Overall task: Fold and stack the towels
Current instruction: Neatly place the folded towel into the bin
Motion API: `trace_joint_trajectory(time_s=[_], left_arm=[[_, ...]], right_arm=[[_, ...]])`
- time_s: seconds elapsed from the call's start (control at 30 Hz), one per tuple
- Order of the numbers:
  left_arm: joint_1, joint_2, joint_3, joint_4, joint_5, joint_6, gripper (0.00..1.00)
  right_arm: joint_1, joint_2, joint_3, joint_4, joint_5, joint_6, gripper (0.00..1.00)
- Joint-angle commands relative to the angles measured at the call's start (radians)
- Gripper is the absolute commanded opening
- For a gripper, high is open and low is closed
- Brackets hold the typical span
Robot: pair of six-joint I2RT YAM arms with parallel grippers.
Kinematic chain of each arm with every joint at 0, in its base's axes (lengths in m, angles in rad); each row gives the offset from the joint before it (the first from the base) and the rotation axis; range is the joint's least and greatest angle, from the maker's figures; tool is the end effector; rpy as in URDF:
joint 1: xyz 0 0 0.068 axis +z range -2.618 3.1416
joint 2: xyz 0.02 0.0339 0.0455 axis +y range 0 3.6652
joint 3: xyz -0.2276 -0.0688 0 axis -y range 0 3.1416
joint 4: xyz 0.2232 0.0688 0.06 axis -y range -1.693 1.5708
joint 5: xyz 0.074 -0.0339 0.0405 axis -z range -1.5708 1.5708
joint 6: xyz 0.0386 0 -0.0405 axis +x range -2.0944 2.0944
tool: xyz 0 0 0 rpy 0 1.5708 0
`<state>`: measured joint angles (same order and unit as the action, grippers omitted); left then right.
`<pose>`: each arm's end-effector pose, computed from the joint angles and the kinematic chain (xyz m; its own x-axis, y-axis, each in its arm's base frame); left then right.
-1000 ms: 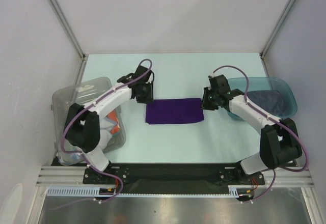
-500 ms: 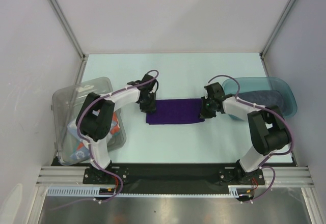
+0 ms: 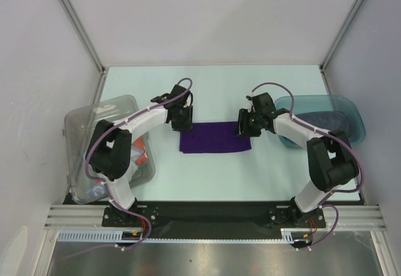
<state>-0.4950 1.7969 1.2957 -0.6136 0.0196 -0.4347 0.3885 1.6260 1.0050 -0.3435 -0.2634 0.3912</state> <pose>0.3034 -0.1646 0.1796 -0.9198 0.0180 -0.3920 0.1049 0.9739 -0.2014 0.2853 0.1276 0.1682 -0.8949 0.0315 -0.4452 -0.1751 0.8928 0.4151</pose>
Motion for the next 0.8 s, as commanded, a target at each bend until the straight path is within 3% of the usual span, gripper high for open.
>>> trace_joint_trajectory(time_s=[0.0, 0.17, 0.27, 0.77], left_arm=[[0.000, -0.037, -0.064, 0.063, 0.080, 0.013, 0.40], [-0.002, -0.056, -0.180, 0.162, 0.144, -0.022, 0.38], [-0.002, -0.047, -0.223, 0.176, 0.138, -0.029, 0.37], [-0.004, -0.048, -0.259, 0.163, 0.082, -0.019, 0.37]], right_arm=[[-0.037, 0.038, 0.079, -0.037, 0.075, -0.069, 0.53], [-0.063, 0.067, 0.106, -0.074, 0.114, -0.106, 0.69], [-0.077, 0.101, 0.106, -0.061, 0.101, -0.109, 0.70], [-0.042, 0.141, -0.039, 0.066, 0.084, -0.109, 0.51]])
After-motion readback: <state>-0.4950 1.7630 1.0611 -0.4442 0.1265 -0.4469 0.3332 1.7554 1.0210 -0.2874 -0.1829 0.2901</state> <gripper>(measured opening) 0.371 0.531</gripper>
